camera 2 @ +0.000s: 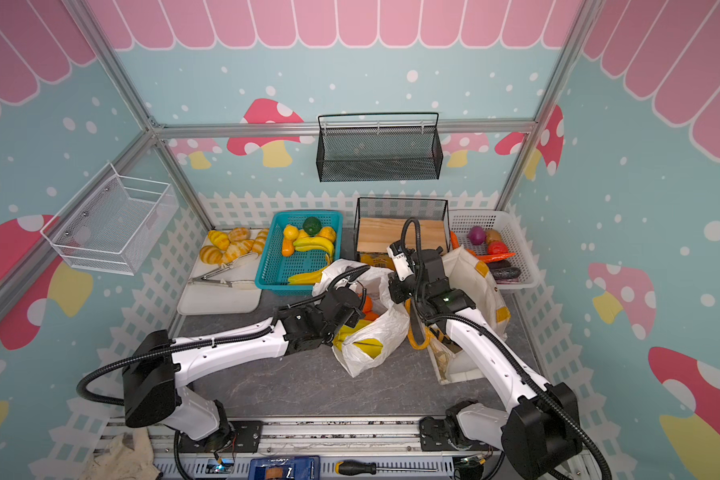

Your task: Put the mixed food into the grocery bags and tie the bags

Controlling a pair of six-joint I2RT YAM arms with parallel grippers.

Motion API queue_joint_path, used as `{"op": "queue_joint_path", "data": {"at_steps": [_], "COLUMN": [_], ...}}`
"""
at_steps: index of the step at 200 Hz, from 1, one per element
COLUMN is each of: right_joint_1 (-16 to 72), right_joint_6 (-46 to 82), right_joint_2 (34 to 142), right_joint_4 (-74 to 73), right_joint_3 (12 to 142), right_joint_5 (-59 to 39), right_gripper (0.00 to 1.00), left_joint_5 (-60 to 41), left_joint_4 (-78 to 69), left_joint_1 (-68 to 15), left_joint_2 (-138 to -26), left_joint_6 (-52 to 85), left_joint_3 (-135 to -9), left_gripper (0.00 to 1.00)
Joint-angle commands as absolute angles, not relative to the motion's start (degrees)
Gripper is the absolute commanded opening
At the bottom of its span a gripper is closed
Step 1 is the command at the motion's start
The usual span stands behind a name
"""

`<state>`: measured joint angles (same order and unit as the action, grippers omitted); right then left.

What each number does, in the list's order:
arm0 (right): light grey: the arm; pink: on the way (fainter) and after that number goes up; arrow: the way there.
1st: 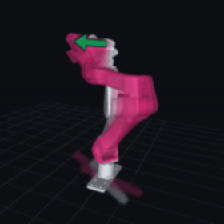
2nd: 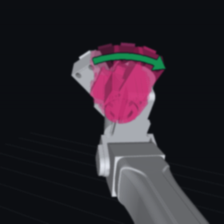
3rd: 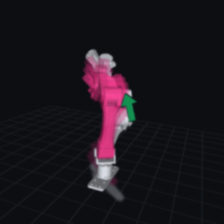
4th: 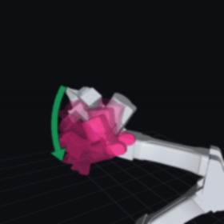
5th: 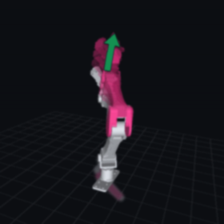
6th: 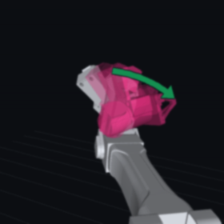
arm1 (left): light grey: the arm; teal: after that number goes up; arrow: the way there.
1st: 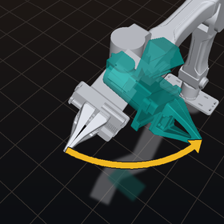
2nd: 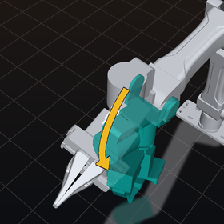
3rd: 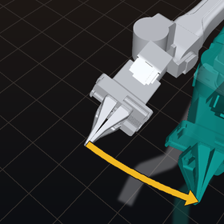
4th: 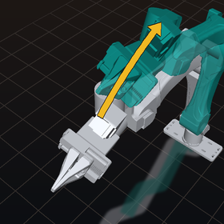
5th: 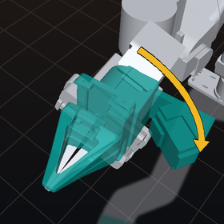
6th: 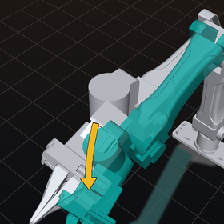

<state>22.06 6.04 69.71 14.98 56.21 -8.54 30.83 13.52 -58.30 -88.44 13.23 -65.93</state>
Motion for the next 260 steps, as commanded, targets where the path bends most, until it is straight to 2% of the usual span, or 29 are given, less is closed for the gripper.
{"op": "queue_joint_path", "data": {"at_steps": [1, 38, 52, 65, 77, 100, 144, 166, 180, 191, 202, 211, 219, 237, 260], "right_joint_1": [21.71, 21.71, 21.74, 21.80, 21.80, 21.80, 21.80, 21.80, 21.80, 21.86, 21.95, 22.25, 22.80, 24.90, 27.52], "right_joint_6": [5.63, 6.47, 7.02, 7.30, 7.38, 7.05, 6.78, 6.75, 7.02, 7.44, 8.09, 8.79, 9.35, 9.48, 7.12], "right_joint_2": [70.00, 70.62, 70.84, 70.91, 70.71, 70.71, 70.97, 70.99, 71.68, 72.80, 74.44, 76.15, 78.03, 82.55, 84.11], "right_joint_4": [15.00, 15.39, 14.87, 14.11, 13.47, 12.82, 12.84, 12.79, 12.45, 11.75, 10.25, 8.54, 7.01, 5.67, 7.22], "right_joint_3": [56.21, 57.79, 58.14, 57.88, 57.59, 57.46, 57.92, 57.83, 58.35, 59.12, 60.03, 60.99, 62.23, 66.34, 69.54], "right_joint_5": [-7.21, -7.71, -9.47, -11.00, -11.85, -11.91, -12.79, -13.25, -14.23, -15.38, -16.84, -17.75, -18.61, -19.09, -15.10], "right_gripper": [0.00, 0.00, 0.00, 0.00, 0.00, 0.00, 0.00, 0.00, 0.00, 0.00, 0.00, 0.00, 0.00, 0.10, 0.34], "left_joint_5": [21.24, 1.33, -1.53, 0.73, 6.83, 16.34, 12.12, 15.88, 20.94, 22.86, 23.67, 23.50, 21.77, 11.24, -1.18], "left_joint_4": [14.04, 19.81, 22.02, 22.78, 22.58, 23.80, 25.21, 23.37, 22.60, 22.71, 22.68, 22.74, 22.68, 21.42, 20.48], "left_joint_1": [-58.19, -57.83, -57.82, -57.78, -57.81, -57.83, -57.74, -57.83, -57.71, -57.70, -57.29, -56.18, -54.45, -48.54, -40.02], "left_joint_2": [-80.23, -67.66, -63.39, -59.58, -57.10, -57.73, -67.01, -71.12, -73.58, -75.04, -75.26, -74.84, -73.80, -70.29, -67.49], "left_joint_6": [10.12, 3.74, 1.97, 0.30, -1.48, -6.53, -8.92, -9.30, -8.69, -7.60, -5.35, -1.79, 2.11, 10.92, 20.32], "left_joint_3": [-64.48, -62.48, -62.00, -60.91, -59.75, -60.41, -66.15, -67.41, -68.78, -69.85, -70.30, -70.16, -69.54, -65.98, -62.33], "left_gripper": [0.65, 0.66, 0.67, 0.67, 0.69, 0.76, 0.81, 0.80, 0.72, 0.58, 0.41, 0.20, 0.09, 0.05, 0.05]}}
